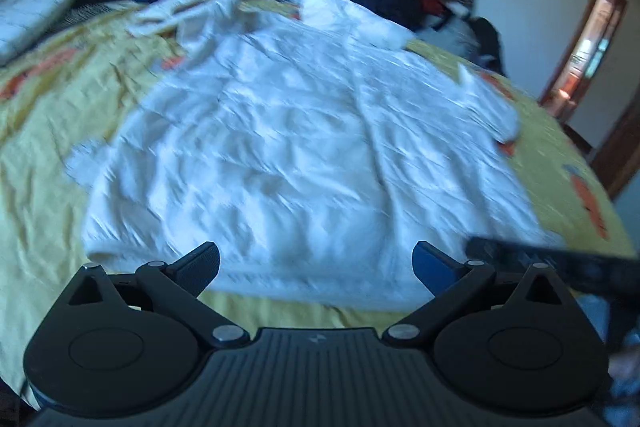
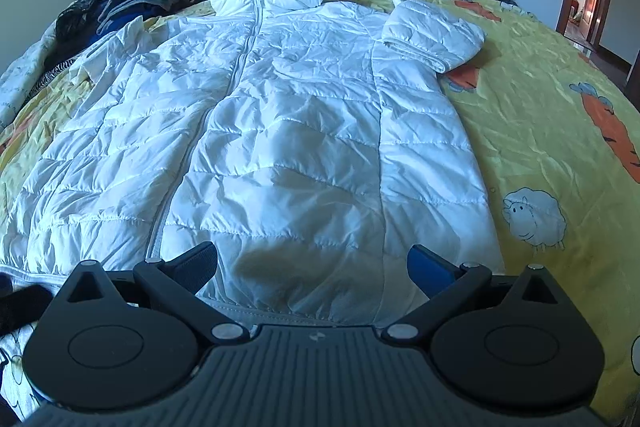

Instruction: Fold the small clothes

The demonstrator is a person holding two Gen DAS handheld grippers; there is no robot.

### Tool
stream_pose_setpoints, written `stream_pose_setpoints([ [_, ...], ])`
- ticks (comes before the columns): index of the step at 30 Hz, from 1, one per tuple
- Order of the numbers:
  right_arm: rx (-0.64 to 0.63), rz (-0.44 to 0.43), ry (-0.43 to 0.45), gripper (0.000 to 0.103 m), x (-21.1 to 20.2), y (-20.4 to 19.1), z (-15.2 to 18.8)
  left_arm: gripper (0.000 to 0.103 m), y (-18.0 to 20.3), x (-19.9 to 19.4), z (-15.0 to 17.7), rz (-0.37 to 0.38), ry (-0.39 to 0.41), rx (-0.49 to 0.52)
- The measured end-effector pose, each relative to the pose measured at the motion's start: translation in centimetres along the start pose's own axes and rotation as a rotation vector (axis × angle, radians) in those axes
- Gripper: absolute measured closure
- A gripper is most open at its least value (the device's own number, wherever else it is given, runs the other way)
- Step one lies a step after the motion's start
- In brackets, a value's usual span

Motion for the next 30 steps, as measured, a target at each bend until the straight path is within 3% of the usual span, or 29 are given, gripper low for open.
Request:
stream_pose_setpoints([
  [6, -0.004, -0.005, 0.004, 0.0, 0.0, -0.1, -0.1, 0.0, -0.2, 1.9, -0.4, -0.055, -0.06, 0.073],
  [30, -0.001, -0.011, 0.008, 0.0, 0.9, 0.2, -1.3, 0.0, -1.2, 5.8, -2.5, -0.096, -0.105, 0.043],
])
Point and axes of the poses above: each gripper's, at about its wrist camera, not at the fingertips, and x roughly the way its jaws point, y to its right, z to its underside, the point moved 3 cm from there along x, roughly the way its jaws point, and after that the axes turned 4 degrees about z, right-handed, at the moved point
